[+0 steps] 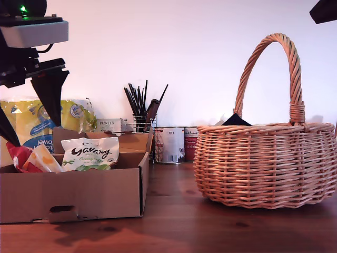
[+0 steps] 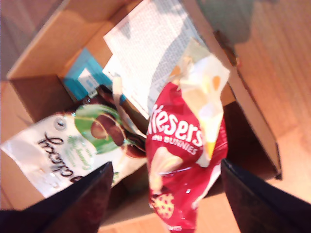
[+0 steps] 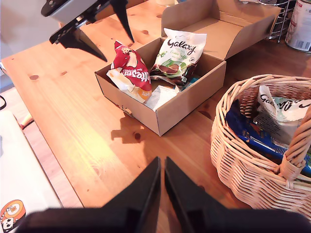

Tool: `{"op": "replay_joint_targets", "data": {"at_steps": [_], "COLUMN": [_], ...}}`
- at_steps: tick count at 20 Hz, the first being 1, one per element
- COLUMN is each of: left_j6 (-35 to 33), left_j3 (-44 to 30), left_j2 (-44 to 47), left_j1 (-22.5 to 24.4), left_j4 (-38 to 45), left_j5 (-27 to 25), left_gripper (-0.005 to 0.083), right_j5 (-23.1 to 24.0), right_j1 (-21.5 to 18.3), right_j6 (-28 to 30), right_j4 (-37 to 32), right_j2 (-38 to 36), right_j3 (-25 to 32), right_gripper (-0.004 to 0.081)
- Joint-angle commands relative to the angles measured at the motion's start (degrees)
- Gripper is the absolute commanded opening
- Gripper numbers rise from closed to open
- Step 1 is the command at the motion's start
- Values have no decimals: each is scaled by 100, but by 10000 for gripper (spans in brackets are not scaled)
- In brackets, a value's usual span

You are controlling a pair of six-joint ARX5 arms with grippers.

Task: Move the bags of Easter eggs from the cardboard box on the left into the woven basket on the right side.

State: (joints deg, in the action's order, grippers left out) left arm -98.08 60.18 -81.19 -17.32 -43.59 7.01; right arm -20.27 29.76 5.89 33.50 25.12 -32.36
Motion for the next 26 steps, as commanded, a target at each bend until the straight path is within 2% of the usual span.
{"op": "replay_joint_targets", "data": {"at_steps": [1, 14, 26], "left_j6": [-90, -570, -590], "left_j3": [-109, -109, -109], "left_j2": [-219, -973, -1672], "left_j1": [98, 151, 140], "left_j4": [4, 267, 960], "left_j5": [26, 26, 120], "left_gripper": [641, 641, 641], "right_j5": [-20, -15, -13], "right_j1": [24, 24, 22], "right_j6": [15, 17, 24], "right_j4": [-35, -15, -7], "right_j2": [-17, -17, -17], "right_j3": [-35, -35, -35], "right_gripper": [-13, -13, -13]}}
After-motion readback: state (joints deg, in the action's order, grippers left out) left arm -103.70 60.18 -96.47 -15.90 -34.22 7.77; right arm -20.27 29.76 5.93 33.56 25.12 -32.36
